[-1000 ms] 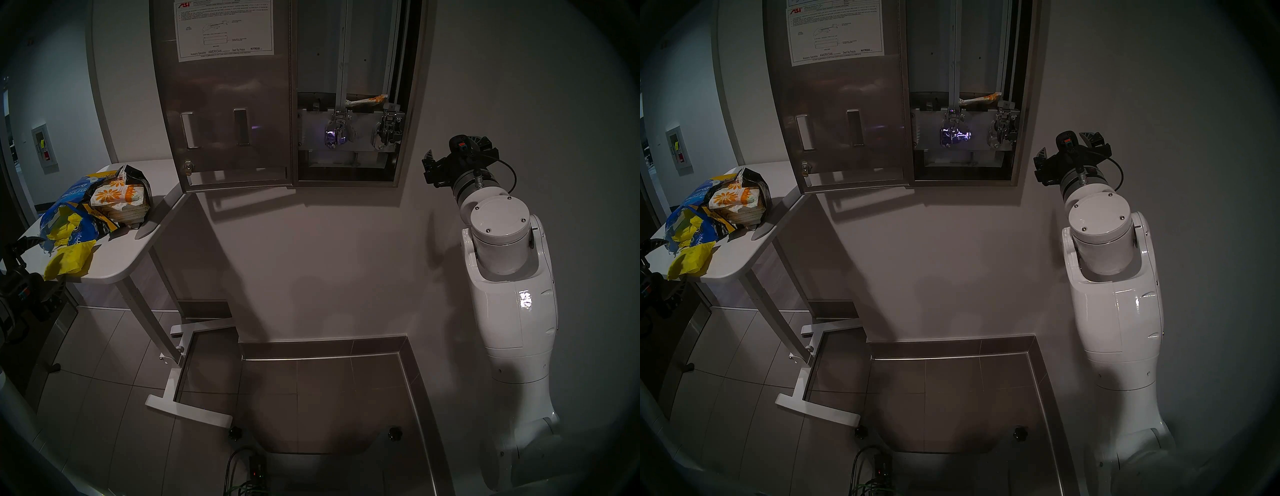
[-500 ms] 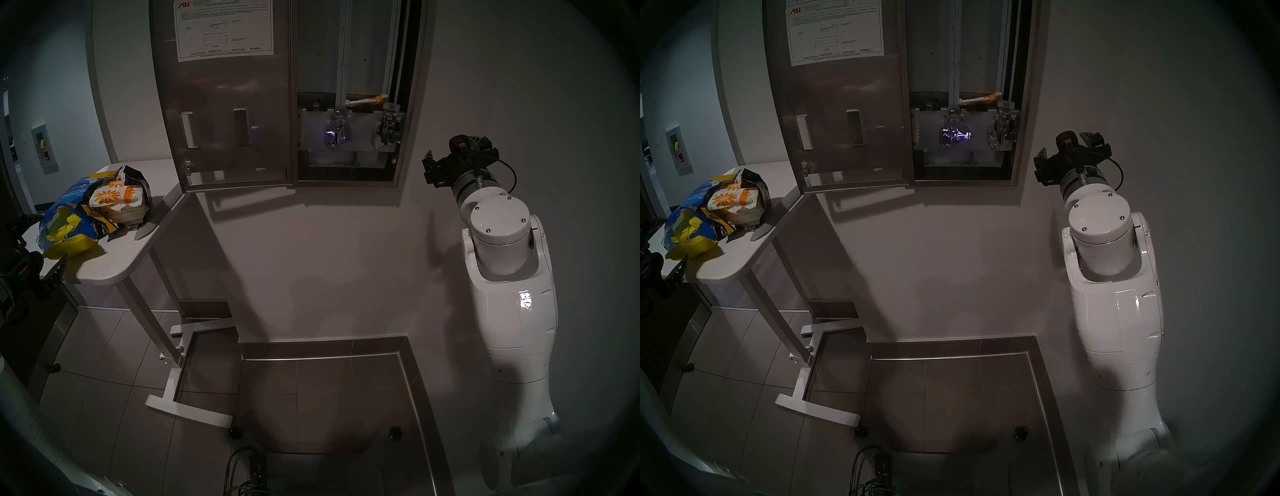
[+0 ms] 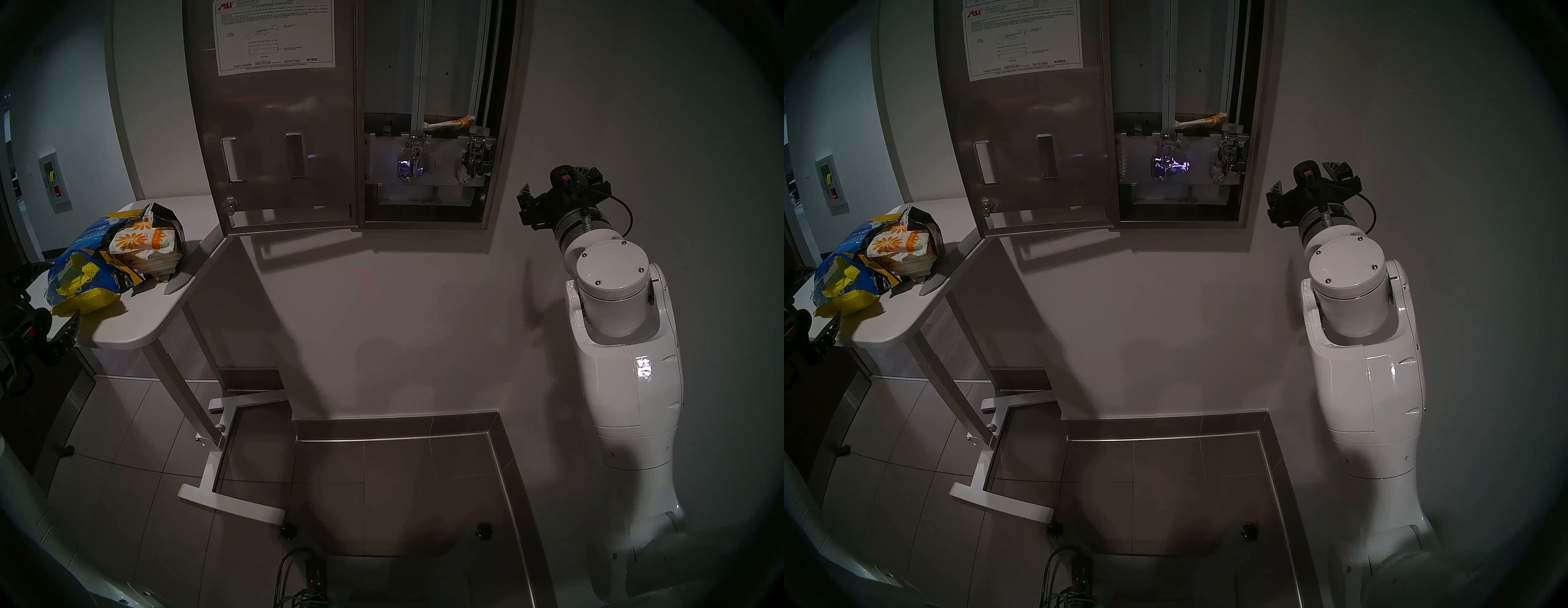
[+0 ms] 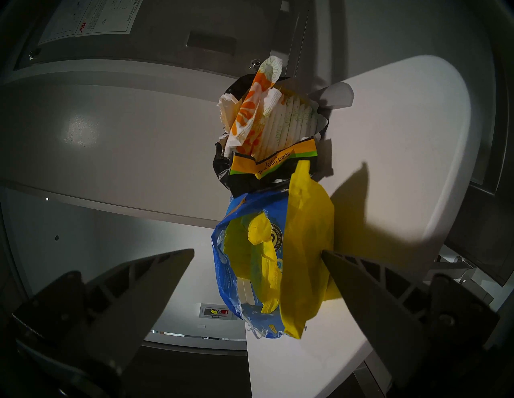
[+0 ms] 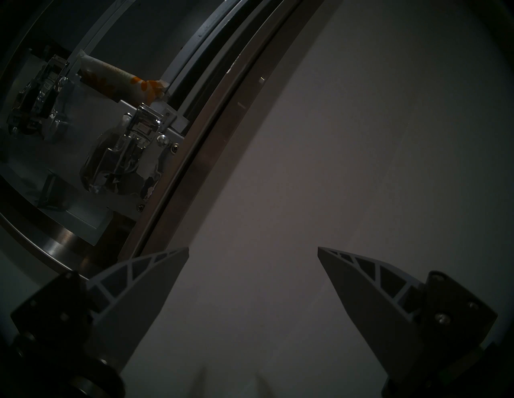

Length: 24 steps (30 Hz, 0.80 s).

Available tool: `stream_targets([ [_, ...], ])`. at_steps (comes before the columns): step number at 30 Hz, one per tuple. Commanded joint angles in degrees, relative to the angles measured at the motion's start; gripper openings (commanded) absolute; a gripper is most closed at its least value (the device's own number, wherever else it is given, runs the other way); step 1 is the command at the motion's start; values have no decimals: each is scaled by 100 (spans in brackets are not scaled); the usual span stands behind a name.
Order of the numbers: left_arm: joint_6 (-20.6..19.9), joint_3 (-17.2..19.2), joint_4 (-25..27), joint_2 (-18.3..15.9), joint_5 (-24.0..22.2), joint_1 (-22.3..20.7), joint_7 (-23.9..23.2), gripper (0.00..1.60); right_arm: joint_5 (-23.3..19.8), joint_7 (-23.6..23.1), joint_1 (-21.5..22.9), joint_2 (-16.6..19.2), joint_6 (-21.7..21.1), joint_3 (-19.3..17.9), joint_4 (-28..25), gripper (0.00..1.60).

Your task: Open the dispenser door, put the pads inside, close the door

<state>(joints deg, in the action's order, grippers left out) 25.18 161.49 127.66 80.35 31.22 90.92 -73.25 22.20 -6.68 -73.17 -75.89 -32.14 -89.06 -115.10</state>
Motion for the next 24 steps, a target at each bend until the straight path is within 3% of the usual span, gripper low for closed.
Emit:
stream_targets([
  [1, -106, 52, 13, -149, 176, -16, -55, 160, 11, 44, 148, -3, 72, -11, -161, 160],
  [24, -248, 65, -145, -254, 316, -79, -230, 160, 11, 43, 148, -2, 71, -11, -160, 160],
])
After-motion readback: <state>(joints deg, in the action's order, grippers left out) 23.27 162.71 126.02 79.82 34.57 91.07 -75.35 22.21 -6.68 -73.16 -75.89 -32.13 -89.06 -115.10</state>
